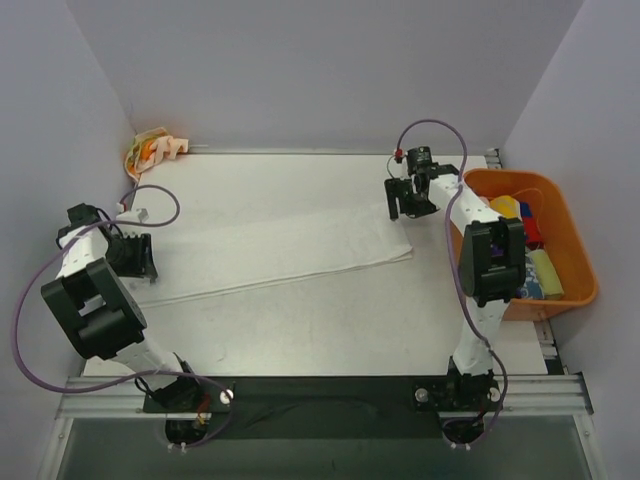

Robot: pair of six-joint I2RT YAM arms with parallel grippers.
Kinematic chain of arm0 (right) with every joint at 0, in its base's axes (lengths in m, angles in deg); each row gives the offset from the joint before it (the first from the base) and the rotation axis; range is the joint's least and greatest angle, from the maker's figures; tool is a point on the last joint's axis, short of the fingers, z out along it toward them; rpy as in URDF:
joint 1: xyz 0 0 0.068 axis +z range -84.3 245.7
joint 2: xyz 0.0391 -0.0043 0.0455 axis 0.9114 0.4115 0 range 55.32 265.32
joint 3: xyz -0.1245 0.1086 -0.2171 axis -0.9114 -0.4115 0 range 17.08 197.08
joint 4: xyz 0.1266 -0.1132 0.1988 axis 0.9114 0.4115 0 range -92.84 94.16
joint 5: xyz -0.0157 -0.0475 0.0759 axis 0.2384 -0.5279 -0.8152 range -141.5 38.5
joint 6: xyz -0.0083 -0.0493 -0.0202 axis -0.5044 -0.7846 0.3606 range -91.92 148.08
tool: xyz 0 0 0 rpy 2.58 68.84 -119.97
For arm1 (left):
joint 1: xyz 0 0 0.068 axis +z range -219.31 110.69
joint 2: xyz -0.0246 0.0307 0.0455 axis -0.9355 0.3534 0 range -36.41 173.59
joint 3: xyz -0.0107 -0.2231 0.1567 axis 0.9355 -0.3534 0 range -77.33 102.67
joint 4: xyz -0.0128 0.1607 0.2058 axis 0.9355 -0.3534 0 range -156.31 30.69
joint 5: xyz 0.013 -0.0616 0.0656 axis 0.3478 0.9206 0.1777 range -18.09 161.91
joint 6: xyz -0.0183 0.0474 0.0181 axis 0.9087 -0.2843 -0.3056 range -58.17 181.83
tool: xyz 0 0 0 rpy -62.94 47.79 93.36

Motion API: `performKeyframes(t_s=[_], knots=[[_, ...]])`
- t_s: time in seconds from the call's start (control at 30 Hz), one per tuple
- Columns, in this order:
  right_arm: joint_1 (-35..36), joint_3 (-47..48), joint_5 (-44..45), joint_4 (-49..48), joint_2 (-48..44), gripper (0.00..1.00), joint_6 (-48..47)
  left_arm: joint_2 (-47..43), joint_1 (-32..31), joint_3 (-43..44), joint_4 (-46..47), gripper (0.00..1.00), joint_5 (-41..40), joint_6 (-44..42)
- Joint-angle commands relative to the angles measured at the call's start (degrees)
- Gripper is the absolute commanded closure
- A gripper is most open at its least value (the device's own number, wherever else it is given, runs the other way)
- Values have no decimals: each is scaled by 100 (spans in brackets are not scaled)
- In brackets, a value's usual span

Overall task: Roll the towels
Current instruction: Fold the towel

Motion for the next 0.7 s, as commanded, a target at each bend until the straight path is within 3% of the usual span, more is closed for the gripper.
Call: performKeyframes(t_s=[0.0, 0.23, 0.43, 0.6, 0.63, 0.67], knots=[[37, 276, -249, 374, 414, 34, -52, -100, -4, 89, 145, 48, 270, 53], [11, 611, -434, 840, 977, 34, 71, -127, -4, 151, 136, 46, 279, 45], [134, 717, -873, 1393, 1250, 47, 45, -144, 5, 177, 127, 46, 262, 36], [327, 532, -1014, 1613, 1232, 51, 1, -127, 5, 203, 127, 46, 262, 71], [336, 541, -1014, 1657, 1293, 55, -17, -109, 5, 204, 136, 46, 279, 71], [345, 567, -1049, 1753, 1337, 67, -34, -109, 5, 212, 136, 46, 279, 88]])
